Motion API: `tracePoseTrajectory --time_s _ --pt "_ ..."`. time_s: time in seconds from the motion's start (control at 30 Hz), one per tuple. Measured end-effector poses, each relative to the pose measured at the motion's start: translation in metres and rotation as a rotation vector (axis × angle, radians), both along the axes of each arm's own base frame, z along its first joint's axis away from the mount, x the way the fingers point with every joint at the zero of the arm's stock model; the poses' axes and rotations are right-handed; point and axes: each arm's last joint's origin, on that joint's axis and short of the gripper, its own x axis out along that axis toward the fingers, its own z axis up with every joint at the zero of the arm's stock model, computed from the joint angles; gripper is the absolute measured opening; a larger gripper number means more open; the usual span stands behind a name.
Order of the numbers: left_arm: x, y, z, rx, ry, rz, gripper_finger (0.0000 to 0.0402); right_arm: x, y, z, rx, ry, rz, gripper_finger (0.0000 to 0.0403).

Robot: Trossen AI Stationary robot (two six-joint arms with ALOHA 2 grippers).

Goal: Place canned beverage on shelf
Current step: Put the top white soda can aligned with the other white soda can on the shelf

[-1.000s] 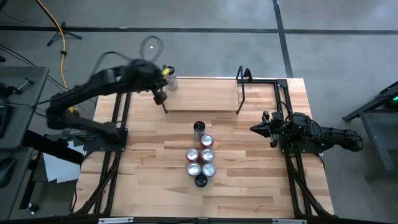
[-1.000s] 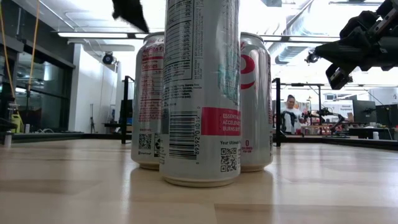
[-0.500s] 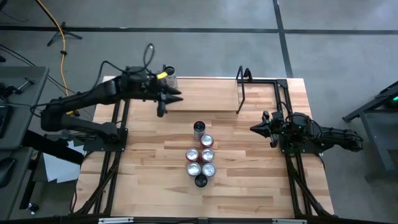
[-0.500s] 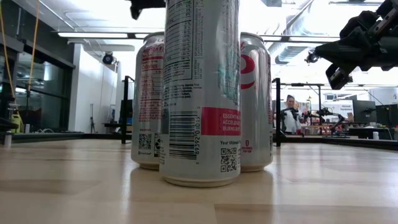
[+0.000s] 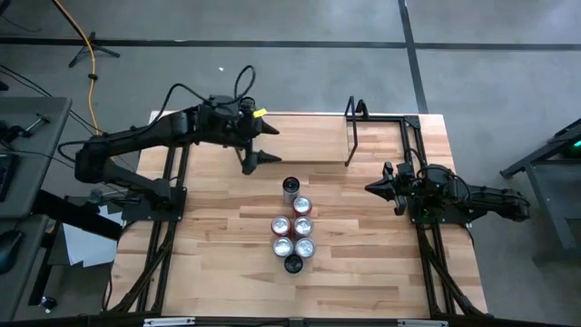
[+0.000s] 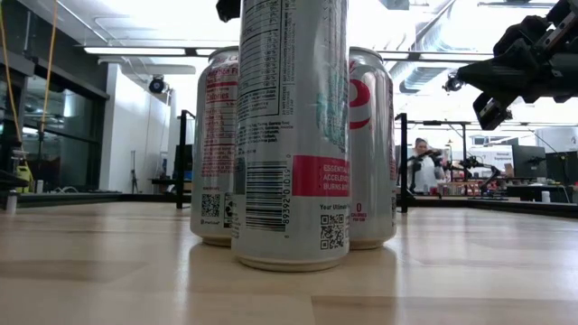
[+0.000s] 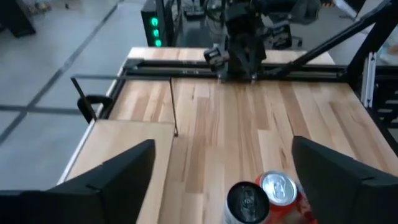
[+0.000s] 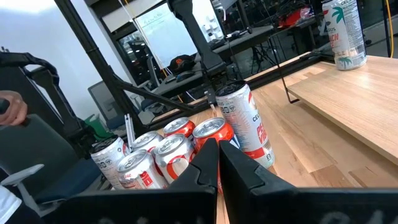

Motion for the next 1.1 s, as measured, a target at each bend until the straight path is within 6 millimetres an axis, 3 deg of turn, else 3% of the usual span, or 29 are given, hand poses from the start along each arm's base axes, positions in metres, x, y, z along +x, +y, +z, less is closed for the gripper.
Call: tracePoseTrajectory --time_s 0.33,0.53,0.73,1.1 --pt "0.021 0.000 -0.027 -0.068 0.132 -0.117 0.0360 0.000 0.000 0.000 0.000 0.000 0.000 0.0000" --pt "0.037 -0.003 -0.068 -0.084 0.157 -0.138 0.0360 0.000 0.000 0.000 0.000 0.000 0.000 0.0000" --pt "0.037 -0.011 -0.107 -0.156 0.144 -0.113 0.0360 0.000 0.000 0.000 0.000 0.000 0.000 0.0000" --pt "0.037 -0.033 -0.139 -0.042 0.097 -0.088 0.0360 0.000 0.000 0.000 0.000 0.000 0.000 0.0000"
